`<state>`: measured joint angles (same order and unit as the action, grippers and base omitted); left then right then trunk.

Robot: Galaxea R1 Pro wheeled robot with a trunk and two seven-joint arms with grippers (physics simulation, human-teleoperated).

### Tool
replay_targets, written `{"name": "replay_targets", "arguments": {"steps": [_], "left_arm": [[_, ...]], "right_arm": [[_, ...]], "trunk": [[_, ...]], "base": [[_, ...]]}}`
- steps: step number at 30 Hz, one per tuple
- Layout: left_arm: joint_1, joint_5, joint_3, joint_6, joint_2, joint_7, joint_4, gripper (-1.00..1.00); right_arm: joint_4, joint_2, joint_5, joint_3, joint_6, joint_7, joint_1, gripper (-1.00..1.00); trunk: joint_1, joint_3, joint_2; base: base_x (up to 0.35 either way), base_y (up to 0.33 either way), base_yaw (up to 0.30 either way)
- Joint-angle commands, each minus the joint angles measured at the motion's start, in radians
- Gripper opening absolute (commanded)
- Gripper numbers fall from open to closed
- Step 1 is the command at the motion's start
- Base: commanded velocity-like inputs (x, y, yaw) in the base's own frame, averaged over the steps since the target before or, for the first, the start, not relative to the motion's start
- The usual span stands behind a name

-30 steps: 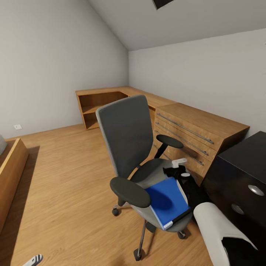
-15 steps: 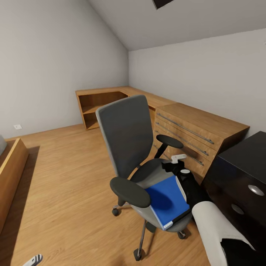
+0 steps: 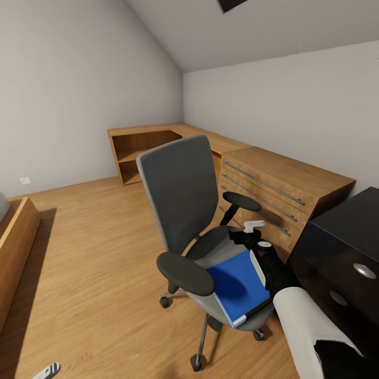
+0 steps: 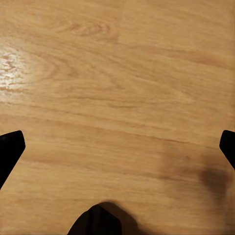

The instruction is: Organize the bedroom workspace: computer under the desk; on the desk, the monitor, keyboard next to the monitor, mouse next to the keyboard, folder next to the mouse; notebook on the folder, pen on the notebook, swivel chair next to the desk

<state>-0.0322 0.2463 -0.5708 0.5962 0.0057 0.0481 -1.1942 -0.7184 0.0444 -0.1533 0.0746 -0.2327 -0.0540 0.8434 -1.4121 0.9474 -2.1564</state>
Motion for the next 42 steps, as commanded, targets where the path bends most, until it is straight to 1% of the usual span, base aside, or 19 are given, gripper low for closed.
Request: {"name": "replay_targets", "arguments": {"steps": [1,12,22,33,38,42], "left_arm": [[0.0,0.001,-0.001,0.005,0.0,0.004,-0.001,1.0],[0.0,0.002,-0.003,0.005,0.0,0.004,-0.001,1.0],[0.0,0.003,0.0,0.005,-0.001,0.004,-0.001,1.0],[0.0,0.002,-0.001,0.007,-0.001,0.0,-0.001,1.0],[0.0,0.003,-0.001,0.007,-0.001,0.0,-0.001,1.0],[0.0,0.003,0.001,0.007,-0.001,-0.001,-0.001,1.0]], "right_arm": [[-0.002,0.001,-0.01,0.005,-0.005,-0.006,0.0,1.0],[0.001,0.002,-0.009,0.005,-0.005,-0.004,-0.001,1.0],[0.002,-0.001,-0.013,0.006,-0.01,-0.003,-0.002,1.0],[0.003,-0.002,-0.017,0.004,-0.025,-0.002,-0.004,1.0],[0.003,-0.002,-0.018,0.001,-0.068,-0.002,-0.004,1.0],[0.002,-0.001,-0.02,-0.002,-0.141,-0.001,-0.004,1.0]], "trunk": [[0.0,0.001,0.0],[0.0,0.001,0.0],[0.0,0.001,0.0],[0.0,0.001,0.0],[0.0,0.001,0.0],[0.0,0.001,0.0]], "base": [[0.0,0.0,0.0],[0.001,0.0,0.0],[0.172,0.0,0.0],[0.022,0.0,0.0],[0.001,0.0,0.0],[0.0,0.0,0.0]]}}
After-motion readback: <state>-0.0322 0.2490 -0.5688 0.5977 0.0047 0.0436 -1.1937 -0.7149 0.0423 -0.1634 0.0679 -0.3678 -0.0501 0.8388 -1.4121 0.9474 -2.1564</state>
